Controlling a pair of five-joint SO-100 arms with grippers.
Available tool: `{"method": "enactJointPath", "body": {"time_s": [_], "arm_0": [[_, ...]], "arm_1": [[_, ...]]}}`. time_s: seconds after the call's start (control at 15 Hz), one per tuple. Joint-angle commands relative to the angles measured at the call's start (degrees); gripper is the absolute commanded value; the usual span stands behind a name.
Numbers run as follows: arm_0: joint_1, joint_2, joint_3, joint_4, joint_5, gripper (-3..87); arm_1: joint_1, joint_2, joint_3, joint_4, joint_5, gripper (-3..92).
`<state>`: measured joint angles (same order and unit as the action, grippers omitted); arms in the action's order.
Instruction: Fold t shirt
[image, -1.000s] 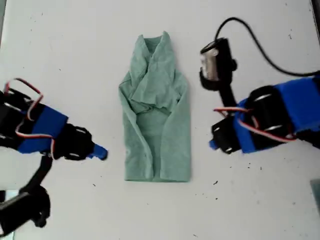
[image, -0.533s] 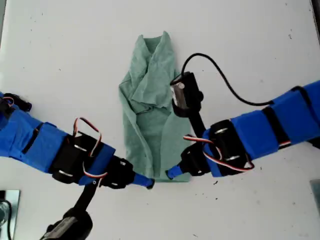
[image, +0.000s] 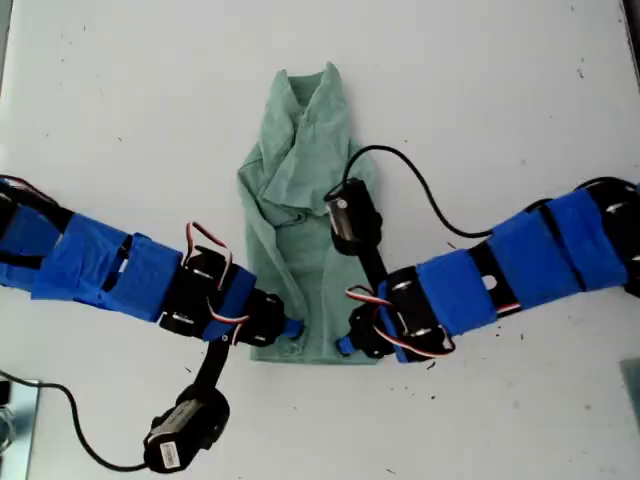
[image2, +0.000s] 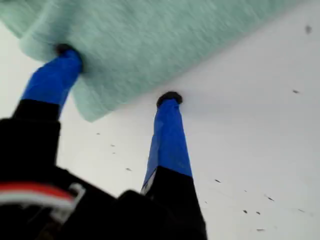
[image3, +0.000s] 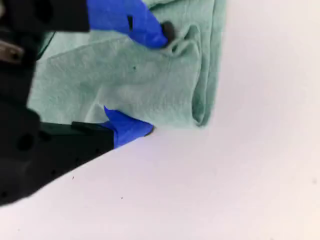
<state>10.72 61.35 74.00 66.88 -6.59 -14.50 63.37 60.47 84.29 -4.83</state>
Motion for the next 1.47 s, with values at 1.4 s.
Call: {"method": "enactJointPath", "body": {"time_s": [1.4], "arm_0": [[-35.6, 55.9, 33.2, -12.0, 26.1, 18.0]], "arm_1": [[38.7, 28.5, 9.1, -24.7, -39.4, 35.9]]}}
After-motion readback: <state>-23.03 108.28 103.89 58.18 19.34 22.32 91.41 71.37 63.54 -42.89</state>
